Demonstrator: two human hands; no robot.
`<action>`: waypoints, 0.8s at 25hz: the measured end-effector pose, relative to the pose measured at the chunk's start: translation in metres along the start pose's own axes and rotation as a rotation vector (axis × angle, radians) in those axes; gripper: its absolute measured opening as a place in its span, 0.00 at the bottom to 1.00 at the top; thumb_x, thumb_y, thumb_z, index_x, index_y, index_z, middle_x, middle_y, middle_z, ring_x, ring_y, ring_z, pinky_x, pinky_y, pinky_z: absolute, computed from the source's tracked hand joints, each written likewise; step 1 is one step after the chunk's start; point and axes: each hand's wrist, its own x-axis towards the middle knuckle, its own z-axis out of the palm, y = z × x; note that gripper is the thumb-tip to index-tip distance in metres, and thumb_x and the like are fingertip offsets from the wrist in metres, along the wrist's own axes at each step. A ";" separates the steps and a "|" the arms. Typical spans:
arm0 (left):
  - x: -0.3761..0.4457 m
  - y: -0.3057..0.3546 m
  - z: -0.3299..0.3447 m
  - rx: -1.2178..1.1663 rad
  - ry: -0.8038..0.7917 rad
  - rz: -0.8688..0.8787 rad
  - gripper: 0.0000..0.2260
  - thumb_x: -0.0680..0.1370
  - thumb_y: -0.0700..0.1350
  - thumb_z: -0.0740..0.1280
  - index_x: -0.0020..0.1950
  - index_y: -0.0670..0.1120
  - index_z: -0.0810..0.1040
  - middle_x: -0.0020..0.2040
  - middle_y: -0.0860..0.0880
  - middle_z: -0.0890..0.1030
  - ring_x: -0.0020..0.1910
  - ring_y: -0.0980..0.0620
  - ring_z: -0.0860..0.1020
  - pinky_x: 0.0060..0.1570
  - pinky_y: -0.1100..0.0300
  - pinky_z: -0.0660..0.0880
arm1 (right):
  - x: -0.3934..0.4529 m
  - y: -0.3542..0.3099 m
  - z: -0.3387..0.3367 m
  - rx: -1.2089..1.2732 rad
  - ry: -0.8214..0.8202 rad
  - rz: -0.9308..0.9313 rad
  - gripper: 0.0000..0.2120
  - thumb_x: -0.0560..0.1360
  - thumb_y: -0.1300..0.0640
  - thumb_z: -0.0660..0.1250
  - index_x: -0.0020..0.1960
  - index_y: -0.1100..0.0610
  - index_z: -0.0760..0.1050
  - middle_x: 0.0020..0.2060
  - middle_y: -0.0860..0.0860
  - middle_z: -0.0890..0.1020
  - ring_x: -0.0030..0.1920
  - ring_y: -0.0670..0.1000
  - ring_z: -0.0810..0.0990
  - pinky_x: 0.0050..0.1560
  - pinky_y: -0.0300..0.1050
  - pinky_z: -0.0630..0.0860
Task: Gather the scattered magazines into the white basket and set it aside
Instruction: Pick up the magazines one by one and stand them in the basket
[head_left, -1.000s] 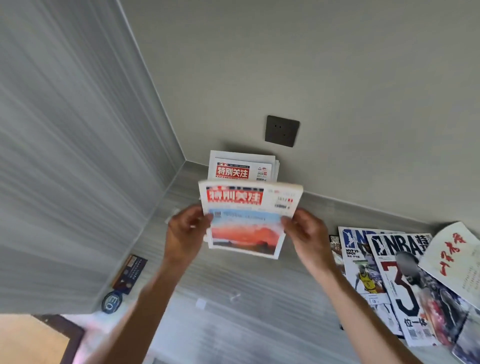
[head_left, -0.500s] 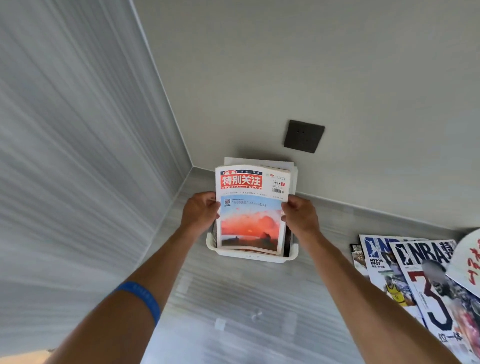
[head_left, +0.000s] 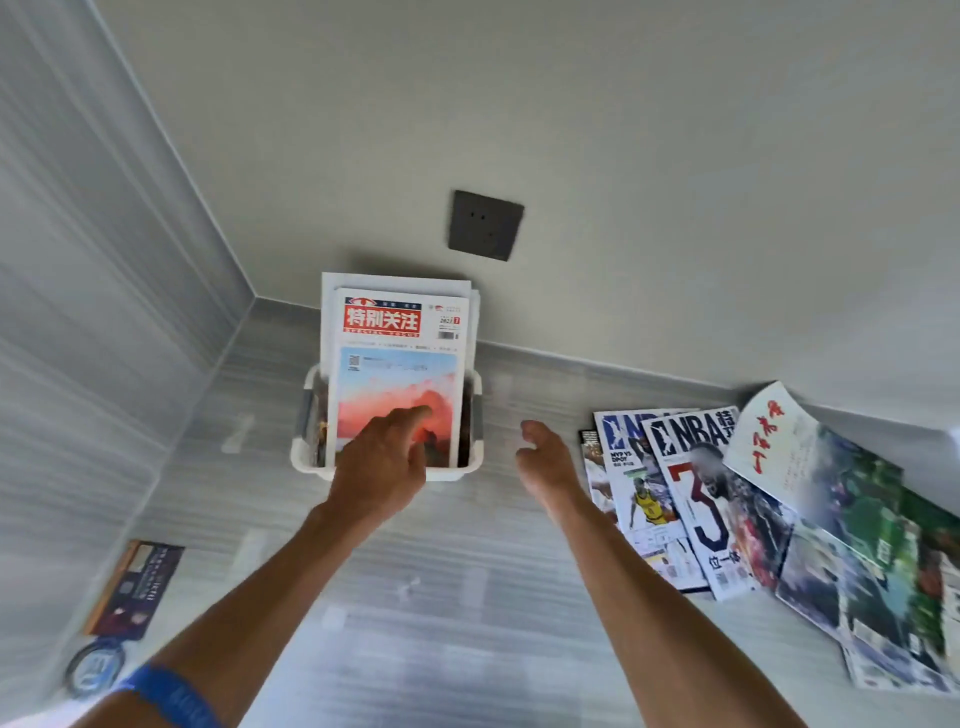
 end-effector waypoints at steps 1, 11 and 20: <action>-0.004 0.019 0.014 -0.050 -0.060 0.040 0.19 0.76 0.42 0.66 0.67 0.49 0.73 0.61 0.48 0.81 0.57 0.45 0.79 0.54 0.49 0.79 | -0.004 0.024 -0.010 -0.071 -0.013 0.036 0.27 0.73 0.66 0.58 0.72 0.55 0.68 0.71 0.57 0.72 0.69 0.56 0.73 0.66 0.44 0.68; -0.028 0.177 0.144 -0.153 -0.412 0.093 0.25 0.77 0.45 0.64 0.73 0.55 0.65 0.72 0.53 0.71 0.68 0.49 0.72 0.65 0.53 0.71 | -0.037 0.219 -0.141 -0.426 0.270 0.161 0.28 0.76 0.55 0.67 0.73 0.57 0.63 0.73 0.55 0.69 0.69 0.56 0.73 0.64 0.52 0.75; -0.055 0.198 0.188 -0.098 -0.386 -0.078 0.17 0.77 0.45 0.64 0.66 0.54 0.74 0.65 0.54 0.78 0.61 0.51 0.77 0.58 0.53 0.75 | -0.013 0.265 -0.166 -0.756 0.212 -0.019 0.29 0.75 0.51 0.69 0.71 0.60 0.63 0.62 0.60 0.77 0.50 0.53 0.82 0.50 0.48 0.83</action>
